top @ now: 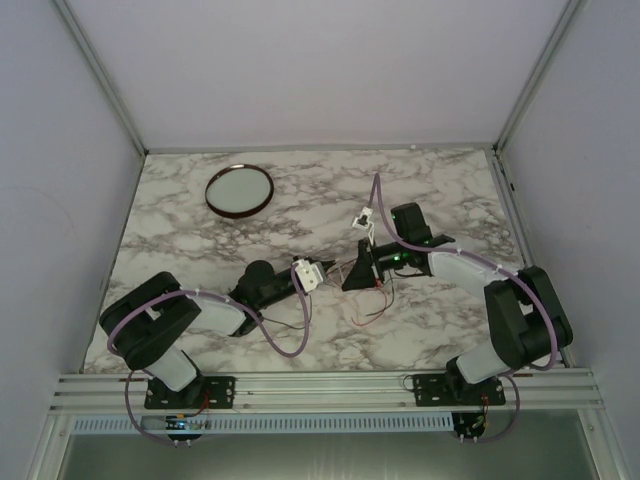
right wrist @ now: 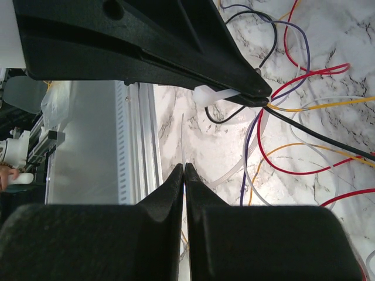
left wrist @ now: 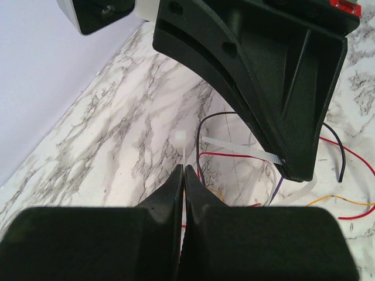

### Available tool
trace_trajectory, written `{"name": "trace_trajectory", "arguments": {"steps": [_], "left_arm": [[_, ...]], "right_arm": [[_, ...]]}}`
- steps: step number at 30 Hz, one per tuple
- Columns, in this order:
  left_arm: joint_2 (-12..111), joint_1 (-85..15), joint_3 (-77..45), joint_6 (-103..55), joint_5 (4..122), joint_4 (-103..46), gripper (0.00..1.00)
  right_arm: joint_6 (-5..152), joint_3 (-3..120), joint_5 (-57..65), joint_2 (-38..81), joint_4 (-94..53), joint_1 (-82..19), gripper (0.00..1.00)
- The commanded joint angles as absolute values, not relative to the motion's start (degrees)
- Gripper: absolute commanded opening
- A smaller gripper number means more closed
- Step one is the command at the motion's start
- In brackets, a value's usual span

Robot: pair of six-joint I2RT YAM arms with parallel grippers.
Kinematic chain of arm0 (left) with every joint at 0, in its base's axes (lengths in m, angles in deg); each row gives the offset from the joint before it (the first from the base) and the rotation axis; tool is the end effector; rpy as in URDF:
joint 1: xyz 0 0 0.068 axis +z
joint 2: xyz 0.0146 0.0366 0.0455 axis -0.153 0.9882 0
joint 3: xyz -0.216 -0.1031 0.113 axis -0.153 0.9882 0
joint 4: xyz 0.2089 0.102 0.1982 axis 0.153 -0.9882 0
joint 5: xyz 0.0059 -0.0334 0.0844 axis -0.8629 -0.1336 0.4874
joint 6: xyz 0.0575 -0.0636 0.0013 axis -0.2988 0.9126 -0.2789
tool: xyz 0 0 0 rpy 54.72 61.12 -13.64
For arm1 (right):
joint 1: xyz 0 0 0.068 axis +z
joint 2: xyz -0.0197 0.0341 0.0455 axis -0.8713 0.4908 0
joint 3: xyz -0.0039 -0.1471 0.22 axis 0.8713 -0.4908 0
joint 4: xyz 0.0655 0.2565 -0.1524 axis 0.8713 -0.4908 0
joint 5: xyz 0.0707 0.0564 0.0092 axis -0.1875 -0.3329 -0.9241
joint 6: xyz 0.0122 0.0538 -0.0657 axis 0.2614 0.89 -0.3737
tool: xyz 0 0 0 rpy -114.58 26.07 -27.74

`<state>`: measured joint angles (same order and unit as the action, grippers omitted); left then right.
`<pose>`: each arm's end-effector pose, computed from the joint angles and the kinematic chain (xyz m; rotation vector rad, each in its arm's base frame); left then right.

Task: Zip-tie the wires
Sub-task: Tie the cable at the center of the board.

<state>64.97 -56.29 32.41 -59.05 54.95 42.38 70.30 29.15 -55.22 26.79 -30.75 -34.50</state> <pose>0.2135 -0.2645 0.1383 1.0531 1.0636 -0.5447 0.2656 0.2078 0.1468 -0.9699 2.1238 1.6685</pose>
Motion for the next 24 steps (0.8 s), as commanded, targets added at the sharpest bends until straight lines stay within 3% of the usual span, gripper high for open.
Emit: {"name": "trace_trajectory", "arguments": {"steps": [1, 24], "left_arm": [[64.90, -56.64, 32.83, -59.58, 53.68, 46.01, 0.00], [64.89, -56.64, 33.00, -59.25, 53.29, 46.64, 0.00]], "right_arm": [[69.13, 29.45, -57.36, 24.73, -29.98, -35.37, 0.00], [68.69, 30.20, -58.51, 27.88, -30.00, -35.90, 0.00]]}}
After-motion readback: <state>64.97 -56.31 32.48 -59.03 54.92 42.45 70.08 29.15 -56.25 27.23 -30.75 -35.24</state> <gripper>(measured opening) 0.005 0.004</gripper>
